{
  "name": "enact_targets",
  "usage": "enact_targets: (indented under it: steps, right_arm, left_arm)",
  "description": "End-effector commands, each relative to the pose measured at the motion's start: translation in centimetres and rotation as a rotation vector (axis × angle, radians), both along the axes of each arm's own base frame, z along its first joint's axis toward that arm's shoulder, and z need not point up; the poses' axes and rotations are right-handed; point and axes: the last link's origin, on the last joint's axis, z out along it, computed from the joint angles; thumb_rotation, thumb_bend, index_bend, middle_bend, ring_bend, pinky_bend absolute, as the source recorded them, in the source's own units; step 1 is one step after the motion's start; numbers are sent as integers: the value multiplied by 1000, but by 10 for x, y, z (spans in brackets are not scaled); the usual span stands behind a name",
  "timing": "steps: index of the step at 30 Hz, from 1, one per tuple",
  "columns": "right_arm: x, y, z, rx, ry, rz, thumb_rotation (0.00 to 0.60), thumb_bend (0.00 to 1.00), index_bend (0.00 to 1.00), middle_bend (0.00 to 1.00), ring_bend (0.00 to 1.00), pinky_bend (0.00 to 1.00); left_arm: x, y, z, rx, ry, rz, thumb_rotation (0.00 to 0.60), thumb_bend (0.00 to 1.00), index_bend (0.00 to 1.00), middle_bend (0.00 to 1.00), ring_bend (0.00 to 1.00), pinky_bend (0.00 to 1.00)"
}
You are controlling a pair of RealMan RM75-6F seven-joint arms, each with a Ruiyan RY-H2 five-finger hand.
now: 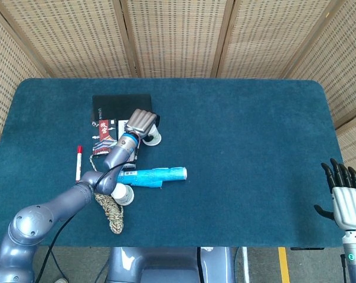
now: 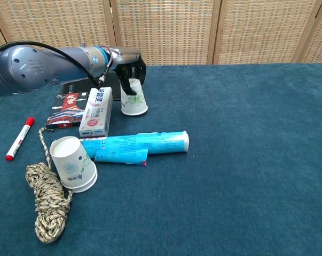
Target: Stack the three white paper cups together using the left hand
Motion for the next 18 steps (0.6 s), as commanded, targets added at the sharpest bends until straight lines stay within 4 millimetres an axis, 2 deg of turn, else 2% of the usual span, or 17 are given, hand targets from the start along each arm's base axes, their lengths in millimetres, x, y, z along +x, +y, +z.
enact_targets:
  steps: [1,6,8,11,15,17,18]
  right_arm:
    - [0,1,0,0,0,1,600,0,0,0,0,0]
    - [1,1,0,2,-2,6,600,0,0,0,0,0]
    - [2,2,-1,3,-2,11,600,0,0,0,0,0]
    - [4,4,-1,3,-2,20,600,0,0,0,0,0]
    - [6,5,-2,6,-1,26,600,0,0,0,0,0]
    - [6,6,-2,10,3,27,600,0,0,0,0,0]
    - [6,6,-3,10,5,26,600,0,0,0,0,0]
  left_arm:
    - [2,-1,6,8,-3,-19,600,370,549,408,356,405]
    - [14,-7,27,26,-32,-77,600,370,549,408,356,405]
    - [21,-14,42,31,-54,-116,600,370,549,408,356,405]
    - [27,-38,77,40,-106,-194,600,369,549,408,356,405]
    - [24,-60,101,14,-123,-218,600,368,549,408,356,405]
    - [17,-76,115,5,-89,-251,600,367,549,408,356,405]
    - [10,-90,123,-4,-77,-269,600,367,549,409,356,405]
